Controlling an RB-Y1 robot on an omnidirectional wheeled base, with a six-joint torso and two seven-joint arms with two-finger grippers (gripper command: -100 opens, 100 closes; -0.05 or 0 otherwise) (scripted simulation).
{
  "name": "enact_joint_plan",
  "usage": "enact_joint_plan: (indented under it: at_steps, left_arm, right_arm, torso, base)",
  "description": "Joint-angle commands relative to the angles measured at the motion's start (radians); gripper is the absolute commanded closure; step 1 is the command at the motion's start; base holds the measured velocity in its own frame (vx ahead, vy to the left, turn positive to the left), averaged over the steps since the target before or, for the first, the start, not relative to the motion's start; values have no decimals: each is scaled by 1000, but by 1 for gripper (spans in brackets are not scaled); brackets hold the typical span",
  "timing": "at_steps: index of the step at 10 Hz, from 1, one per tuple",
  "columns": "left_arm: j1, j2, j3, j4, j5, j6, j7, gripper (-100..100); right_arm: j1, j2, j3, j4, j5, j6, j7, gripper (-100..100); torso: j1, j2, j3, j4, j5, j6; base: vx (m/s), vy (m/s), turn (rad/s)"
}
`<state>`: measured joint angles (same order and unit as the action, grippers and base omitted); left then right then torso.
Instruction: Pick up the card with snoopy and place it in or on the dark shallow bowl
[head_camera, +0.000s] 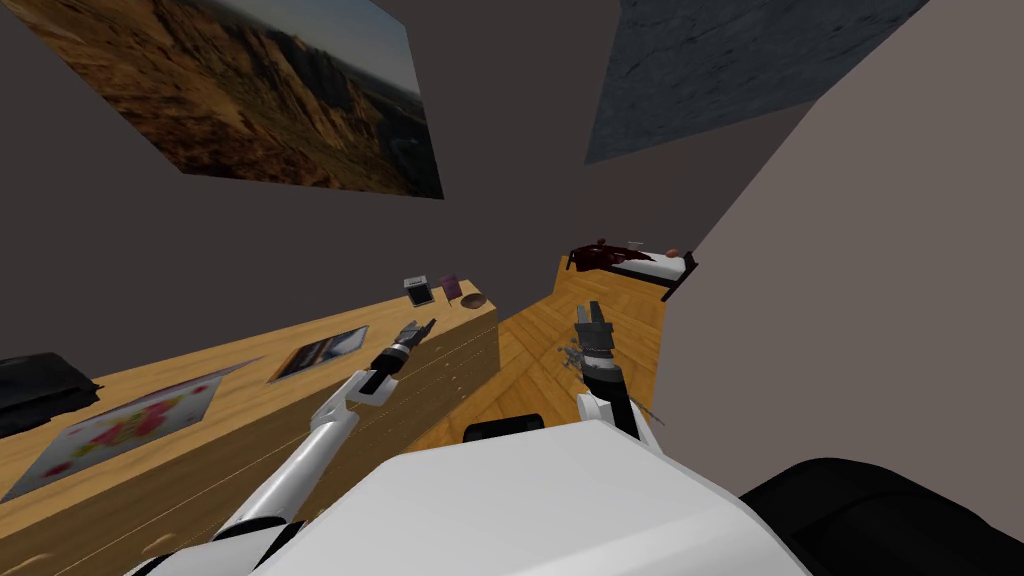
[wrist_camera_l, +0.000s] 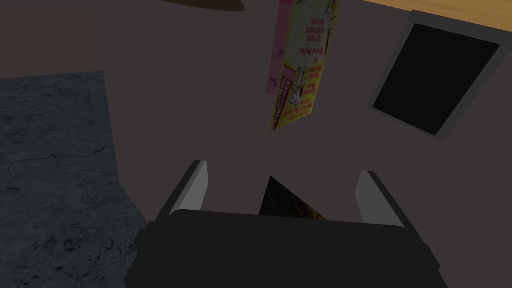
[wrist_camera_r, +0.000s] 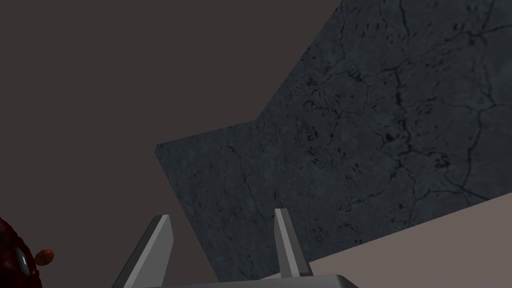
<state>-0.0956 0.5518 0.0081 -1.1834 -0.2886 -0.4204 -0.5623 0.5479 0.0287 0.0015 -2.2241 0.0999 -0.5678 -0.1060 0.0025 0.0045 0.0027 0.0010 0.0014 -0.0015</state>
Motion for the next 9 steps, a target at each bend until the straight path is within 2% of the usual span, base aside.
enact_joint_plan:
  at_steps: [1,4,5,9]
  left_arm:
    - [-37,-27,-7,34,15,-2,-50,-100]
    - [-109,-66,-22,109,37,-17,-128,-100]
    - [-109,-66,-22,109,37,-17,-128,-100]
    - [-199,-104,-45,203,55,-42,-219,-100]
  right_arm:
    - [0,0,0,0,0,0,0,0]
    - [0,0,0,0,0,0,0,0]
    - [0,0,0,0,0,0,0,0]
    - [0,0,0,0,0,0,0,0]
  torso:
    - [0,0,0,0,0,0]
    - [0,-4,-2,-1,0,0]
    - [0,-6,-3,-1,0,0]
    - [-2,-11,-6,-2,0,0]
  base:
    - [-90,27,59]
    - [-45,21,56]
    - [1,4,18]
    - [41,-3,64]
